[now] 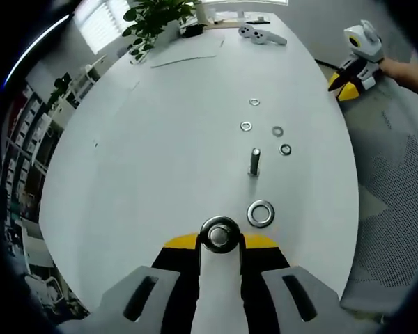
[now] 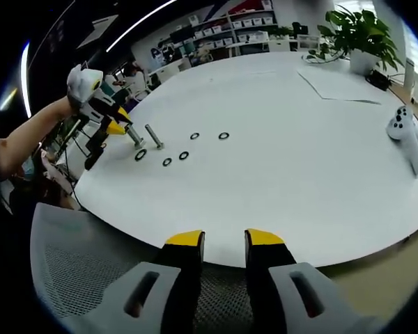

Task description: Place the washer onto the threaded stud by aligning its center hole with the stud, sliding it down to the base, and recovering from edge contact or off-axis alignment until the washer reaches the visible bottom stop.

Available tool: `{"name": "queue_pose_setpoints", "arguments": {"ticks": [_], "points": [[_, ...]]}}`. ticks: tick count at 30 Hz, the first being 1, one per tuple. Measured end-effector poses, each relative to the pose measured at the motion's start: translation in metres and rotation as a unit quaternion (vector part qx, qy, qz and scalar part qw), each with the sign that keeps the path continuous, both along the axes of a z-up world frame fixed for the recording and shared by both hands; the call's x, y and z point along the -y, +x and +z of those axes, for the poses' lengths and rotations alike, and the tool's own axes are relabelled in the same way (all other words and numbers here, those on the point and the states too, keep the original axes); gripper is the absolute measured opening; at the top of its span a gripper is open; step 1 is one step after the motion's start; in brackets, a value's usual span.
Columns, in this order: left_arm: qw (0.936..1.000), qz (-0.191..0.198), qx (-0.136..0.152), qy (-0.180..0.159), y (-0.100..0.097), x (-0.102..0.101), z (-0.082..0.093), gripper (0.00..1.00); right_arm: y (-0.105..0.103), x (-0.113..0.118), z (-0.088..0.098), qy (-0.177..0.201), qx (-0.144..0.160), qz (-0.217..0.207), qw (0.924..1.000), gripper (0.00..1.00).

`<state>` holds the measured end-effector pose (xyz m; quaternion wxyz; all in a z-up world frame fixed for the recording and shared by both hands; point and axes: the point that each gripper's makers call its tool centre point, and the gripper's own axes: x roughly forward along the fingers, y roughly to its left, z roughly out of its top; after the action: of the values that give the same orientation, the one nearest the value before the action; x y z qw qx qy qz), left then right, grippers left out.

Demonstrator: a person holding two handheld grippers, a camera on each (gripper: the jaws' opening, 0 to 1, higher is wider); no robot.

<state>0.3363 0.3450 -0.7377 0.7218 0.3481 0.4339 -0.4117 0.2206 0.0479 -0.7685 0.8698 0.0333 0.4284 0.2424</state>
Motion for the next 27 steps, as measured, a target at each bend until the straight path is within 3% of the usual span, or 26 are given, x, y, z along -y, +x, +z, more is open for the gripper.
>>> {"name": "queue_pose_setpoints", "arguments": {"ticks": [19, 27], "points": [[0.9991, -0.008, -0.038, 0.019, -0.001, -0.001, -0.038, 0.19, -0.001, 0.0, -0.002, -0.007, -0.004, 0.003, 1.0, 0.25], [0.9985, -0.013, -0.047, 0.025, 0.0, 0.0, -0.045, 0.19, 0.0, 0.001, -0.002, -0.008, -0.005, 0.0, 1.0, 0.25]]}}
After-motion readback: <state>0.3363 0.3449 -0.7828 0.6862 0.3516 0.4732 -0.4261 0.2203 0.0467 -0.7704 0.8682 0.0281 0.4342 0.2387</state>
